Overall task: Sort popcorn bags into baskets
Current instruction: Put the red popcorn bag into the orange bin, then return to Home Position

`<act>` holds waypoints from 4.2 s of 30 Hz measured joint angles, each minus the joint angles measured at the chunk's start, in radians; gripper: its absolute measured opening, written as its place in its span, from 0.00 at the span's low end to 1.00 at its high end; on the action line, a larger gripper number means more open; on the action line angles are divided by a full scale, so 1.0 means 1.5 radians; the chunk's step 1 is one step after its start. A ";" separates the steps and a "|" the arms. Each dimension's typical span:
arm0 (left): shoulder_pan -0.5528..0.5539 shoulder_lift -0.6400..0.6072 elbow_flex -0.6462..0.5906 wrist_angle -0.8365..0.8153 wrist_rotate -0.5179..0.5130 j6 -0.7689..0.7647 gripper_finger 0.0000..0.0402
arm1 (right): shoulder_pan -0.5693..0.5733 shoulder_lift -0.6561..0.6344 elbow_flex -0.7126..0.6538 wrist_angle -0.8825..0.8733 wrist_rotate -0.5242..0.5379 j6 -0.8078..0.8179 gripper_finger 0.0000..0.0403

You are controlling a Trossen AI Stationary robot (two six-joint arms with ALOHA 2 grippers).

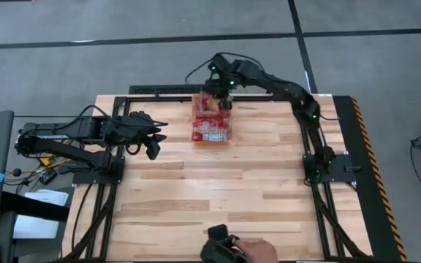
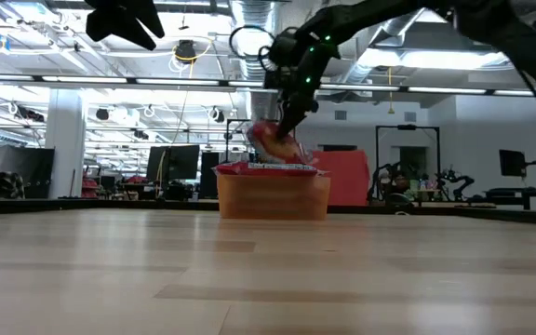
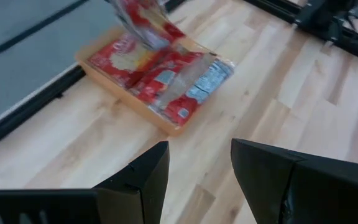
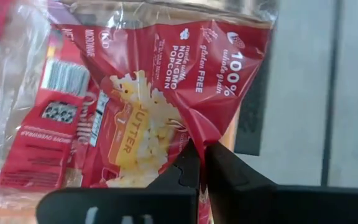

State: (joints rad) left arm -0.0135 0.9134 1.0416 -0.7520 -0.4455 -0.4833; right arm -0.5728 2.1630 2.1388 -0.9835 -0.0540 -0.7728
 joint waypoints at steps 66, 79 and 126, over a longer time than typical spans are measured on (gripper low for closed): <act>0.000 -0.553 -0.468 0.461 0.149 0.052 0.51 | 0.209 -1.439 -1.292 0.748 -0.120 0.790 0.51; 0.000 -0.579 -0.676 0.579 0.129 -0.014 0.51 | 0.390 -1.429 -1.420 0.840 0.057 0.709 0.53; 0.000 -0.588 -0.686 0.540 0.118 -0.065 0.51 | 0.425 -1.424 -1.421 0.666 0.051 0.708 0.51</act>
State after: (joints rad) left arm -0.0135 0.0307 0.0120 0.0582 -0.2684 -0.5802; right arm 0.0643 0.0269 0.0071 0.0156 0.0227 0.2890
